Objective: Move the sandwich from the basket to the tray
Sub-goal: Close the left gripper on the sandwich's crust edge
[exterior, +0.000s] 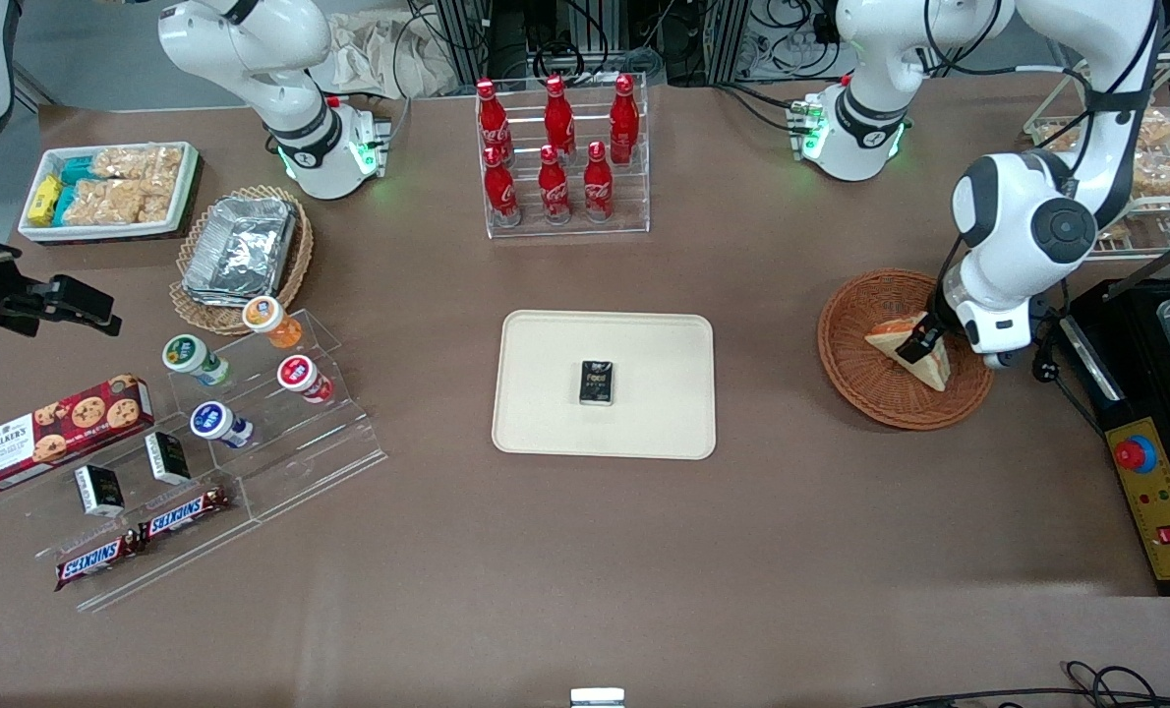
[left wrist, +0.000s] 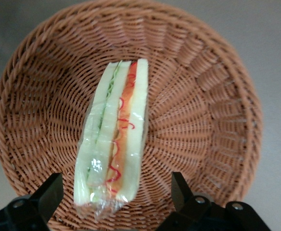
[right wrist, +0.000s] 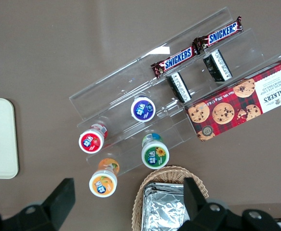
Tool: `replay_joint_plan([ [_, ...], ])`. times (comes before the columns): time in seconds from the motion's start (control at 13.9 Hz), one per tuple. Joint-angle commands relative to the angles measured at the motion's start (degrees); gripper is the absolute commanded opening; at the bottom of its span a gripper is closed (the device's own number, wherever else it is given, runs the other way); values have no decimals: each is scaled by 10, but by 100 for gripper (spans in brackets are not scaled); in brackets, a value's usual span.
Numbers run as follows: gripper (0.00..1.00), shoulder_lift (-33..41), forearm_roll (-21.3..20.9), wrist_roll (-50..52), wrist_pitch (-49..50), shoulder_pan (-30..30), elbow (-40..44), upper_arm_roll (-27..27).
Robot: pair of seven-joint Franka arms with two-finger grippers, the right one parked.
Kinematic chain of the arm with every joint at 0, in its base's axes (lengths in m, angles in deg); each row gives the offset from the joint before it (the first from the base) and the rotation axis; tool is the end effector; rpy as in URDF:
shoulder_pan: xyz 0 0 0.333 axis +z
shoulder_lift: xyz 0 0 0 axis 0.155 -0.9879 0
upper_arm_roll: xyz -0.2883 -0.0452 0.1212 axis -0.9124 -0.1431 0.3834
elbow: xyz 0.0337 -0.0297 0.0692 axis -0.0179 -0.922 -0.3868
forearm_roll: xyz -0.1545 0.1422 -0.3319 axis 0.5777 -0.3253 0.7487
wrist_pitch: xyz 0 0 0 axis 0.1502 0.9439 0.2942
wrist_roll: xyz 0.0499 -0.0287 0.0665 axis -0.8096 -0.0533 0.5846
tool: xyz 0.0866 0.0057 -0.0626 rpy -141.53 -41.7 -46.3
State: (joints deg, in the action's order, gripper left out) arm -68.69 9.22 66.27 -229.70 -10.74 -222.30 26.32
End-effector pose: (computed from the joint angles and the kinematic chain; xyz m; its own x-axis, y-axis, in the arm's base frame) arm 0.4583 -0.0022 0.2683 0.6108 0.7906 -0.0437 0.7883 -0.6123 -0.0601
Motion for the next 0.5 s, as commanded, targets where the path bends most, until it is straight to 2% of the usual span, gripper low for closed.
replay_joint_plan([
  [0.0,100,0,-8,17,-46,10,-31,0],
  [0.14,99,-10,-8,16,-52,11,-32,3],
  [0.22,72,-15,-8,16,-56,11,-31,4],
  [0.29,12,-18,-8,15,-56,11,-31,4],
  [0.36,0,-19,-8,15,-56,11,-30,4],
  [0.43,0,-18,-8,15,-56,10,-28,3],
])
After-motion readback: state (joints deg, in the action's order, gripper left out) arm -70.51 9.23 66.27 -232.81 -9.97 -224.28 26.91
